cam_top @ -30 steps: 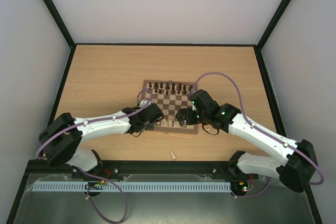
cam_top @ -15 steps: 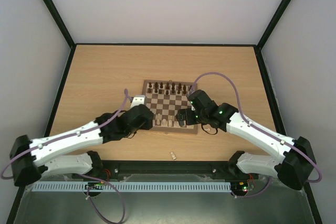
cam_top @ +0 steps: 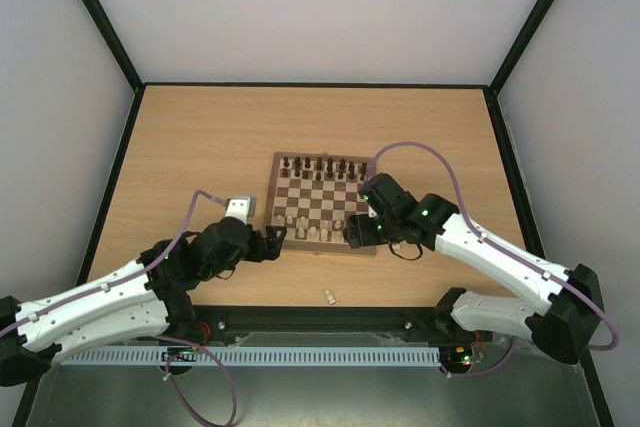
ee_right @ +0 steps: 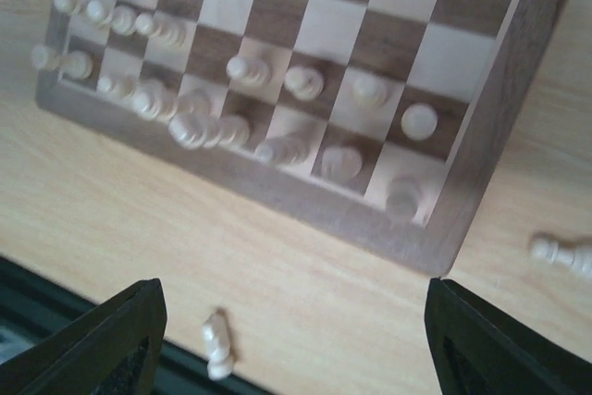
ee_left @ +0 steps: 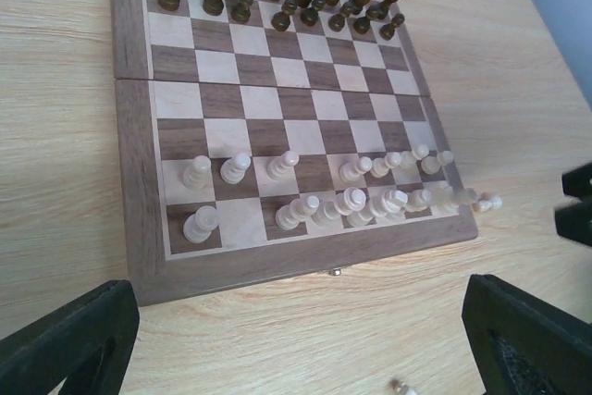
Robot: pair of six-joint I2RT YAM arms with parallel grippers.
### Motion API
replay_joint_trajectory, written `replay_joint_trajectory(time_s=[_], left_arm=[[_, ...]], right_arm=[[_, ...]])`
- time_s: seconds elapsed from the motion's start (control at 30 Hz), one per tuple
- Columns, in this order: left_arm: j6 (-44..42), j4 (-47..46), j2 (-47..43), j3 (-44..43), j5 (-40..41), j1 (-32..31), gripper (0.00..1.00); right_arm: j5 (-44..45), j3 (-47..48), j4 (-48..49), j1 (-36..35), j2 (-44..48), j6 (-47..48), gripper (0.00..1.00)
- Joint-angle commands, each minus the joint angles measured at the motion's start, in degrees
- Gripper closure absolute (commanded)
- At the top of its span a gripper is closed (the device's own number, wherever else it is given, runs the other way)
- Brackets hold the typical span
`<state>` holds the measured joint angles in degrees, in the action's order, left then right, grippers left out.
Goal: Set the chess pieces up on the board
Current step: Pick up the chess piece at the center of the board.
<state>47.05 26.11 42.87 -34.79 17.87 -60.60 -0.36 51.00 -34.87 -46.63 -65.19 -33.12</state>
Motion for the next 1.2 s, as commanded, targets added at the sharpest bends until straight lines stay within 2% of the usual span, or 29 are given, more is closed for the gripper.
replay_joint_trajectory(time_s=[0.0, 0.13, 0.33, 0.53, 0.97, 1.17], left_arm=[[-0.5, -2.5, -4.7, 2.4, 0.0, -0.2, 0.01], [-0.8, -2.5, -8.5, 3.0, 0.5, -0.2, 0.01], [-0.7, -0.5, -14.9, 3.2, 2.0, -0.3, 0.01], [-0.4, -0.6, -20.4, 4.3, 1.5, -0.3, 0.01], [-0.8, -1.6, -23.6, 4.9, -0.1, -0.4, 0.01], [-0.9, -1.9, -25.1, 5.3, -0.5, -0.4, 0.01]], right_arm=[[-2.3, 4.2, -11.7, -4.1, 3.0, -2.9, 0.25], [-2.7, 6.5, -15.0, -10.6, 0.6, -6.6, 0.29], [-0.5, 11.7, -19.6, -19.3, -8.6, -10.0, 0.31], [0.3, 16.7, -23.2, -21.0, -16.0, -10.6, 0.39], [0.4, 24.6, -27.7, -22.5, -32.5, -8.1, 0.44], [-0.1, 27.6, -28.5, -22.5, -39.2, -6.0, 0.55]])
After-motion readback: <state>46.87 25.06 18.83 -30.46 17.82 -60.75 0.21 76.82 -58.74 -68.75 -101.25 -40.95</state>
